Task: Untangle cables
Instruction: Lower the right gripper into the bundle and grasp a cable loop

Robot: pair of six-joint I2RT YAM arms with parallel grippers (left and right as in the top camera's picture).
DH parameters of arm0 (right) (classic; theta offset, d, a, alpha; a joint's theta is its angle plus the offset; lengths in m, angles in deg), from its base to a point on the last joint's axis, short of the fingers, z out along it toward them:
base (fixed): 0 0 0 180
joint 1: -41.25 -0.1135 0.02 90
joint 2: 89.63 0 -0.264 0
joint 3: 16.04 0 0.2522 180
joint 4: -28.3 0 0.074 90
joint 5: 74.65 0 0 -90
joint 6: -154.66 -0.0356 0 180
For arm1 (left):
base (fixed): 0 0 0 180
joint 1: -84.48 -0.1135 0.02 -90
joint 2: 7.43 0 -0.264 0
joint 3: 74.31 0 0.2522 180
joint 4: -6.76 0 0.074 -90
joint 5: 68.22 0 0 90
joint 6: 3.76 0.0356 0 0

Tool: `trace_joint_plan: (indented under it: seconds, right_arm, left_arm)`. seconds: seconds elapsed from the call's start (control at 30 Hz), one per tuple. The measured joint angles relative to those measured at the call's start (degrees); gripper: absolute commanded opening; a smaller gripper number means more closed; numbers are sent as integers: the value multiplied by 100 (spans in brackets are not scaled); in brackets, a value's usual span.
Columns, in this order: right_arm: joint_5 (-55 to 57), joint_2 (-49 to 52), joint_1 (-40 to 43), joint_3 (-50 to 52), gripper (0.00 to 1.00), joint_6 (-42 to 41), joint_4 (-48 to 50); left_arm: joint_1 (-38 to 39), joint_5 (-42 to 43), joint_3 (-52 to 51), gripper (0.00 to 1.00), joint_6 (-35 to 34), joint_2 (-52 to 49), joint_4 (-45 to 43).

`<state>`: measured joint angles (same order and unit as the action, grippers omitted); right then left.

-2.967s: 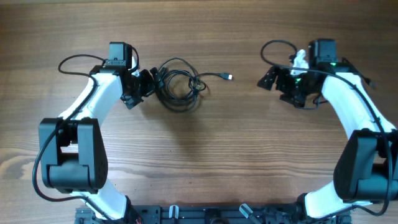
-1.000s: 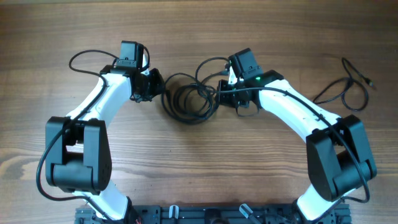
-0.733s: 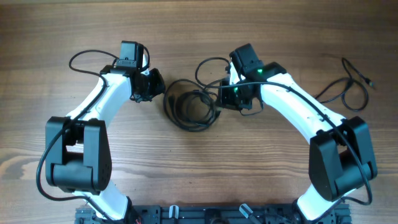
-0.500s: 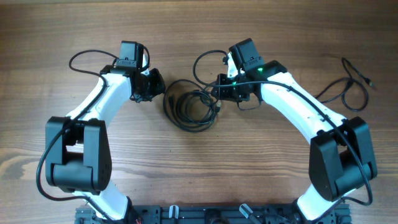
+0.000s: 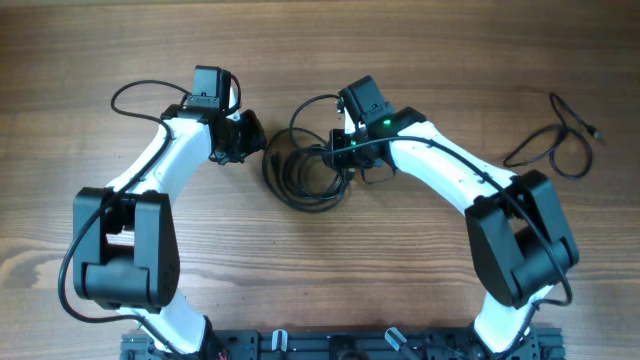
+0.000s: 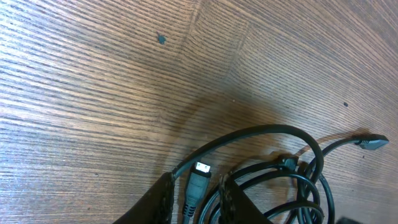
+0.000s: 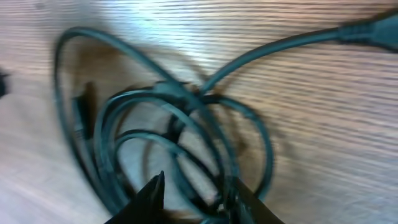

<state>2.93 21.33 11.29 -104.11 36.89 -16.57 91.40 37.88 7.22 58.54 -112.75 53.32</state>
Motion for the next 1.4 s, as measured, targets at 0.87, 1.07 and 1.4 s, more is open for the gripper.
trace_joint_plan:
  seconds: [0.87, 1.07, 1.4]
  right_arm:
    - [-66, -190, -83, -378, 23, 590, -422]
    - [400, -190, -507, -195, 21, 1019, -363]
    - [850, 111, -538, -184, 12, 1270, -94]
  left_arm:
    - [0, 0, 0, 31, 0, -2, 0]
    - [0, 0, 0, 31, 0, 0, 2]
    - [0, 0, 0, 32, 0, 0, 2]
